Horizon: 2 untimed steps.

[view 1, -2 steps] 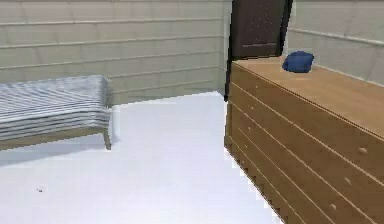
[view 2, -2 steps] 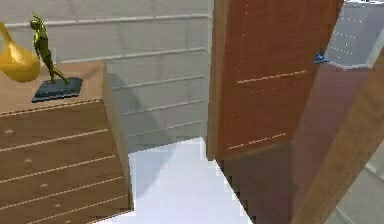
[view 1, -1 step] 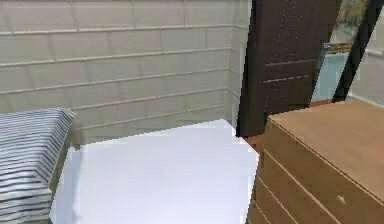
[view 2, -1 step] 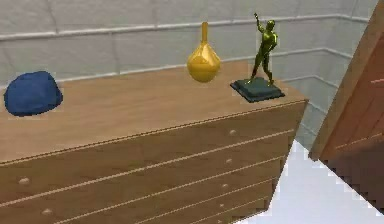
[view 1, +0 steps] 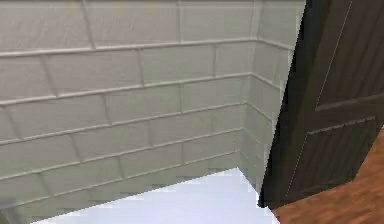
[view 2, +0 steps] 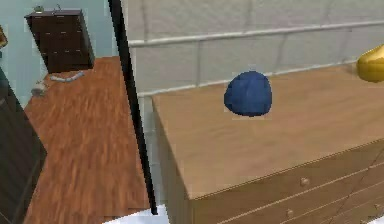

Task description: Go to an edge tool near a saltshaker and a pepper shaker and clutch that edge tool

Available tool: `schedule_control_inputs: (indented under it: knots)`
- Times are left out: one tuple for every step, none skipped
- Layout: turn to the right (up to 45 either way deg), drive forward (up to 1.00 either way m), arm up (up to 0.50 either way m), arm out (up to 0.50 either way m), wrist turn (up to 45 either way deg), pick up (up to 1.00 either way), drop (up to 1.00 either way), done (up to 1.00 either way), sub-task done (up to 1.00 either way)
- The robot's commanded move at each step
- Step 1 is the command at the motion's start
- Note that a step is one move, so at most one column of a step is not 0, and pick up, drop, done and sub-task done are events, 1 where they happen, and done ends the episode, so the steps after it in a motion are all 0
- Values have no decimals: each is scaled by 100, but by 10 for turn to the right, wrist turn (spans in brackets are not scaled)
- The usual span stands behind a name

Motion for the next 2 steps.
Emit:
schedule_control_inputs:
  knots:
    - [450,0,0,0,0,0,0,0,0]
    - [30,0,0,0,0,0,0,0,0]
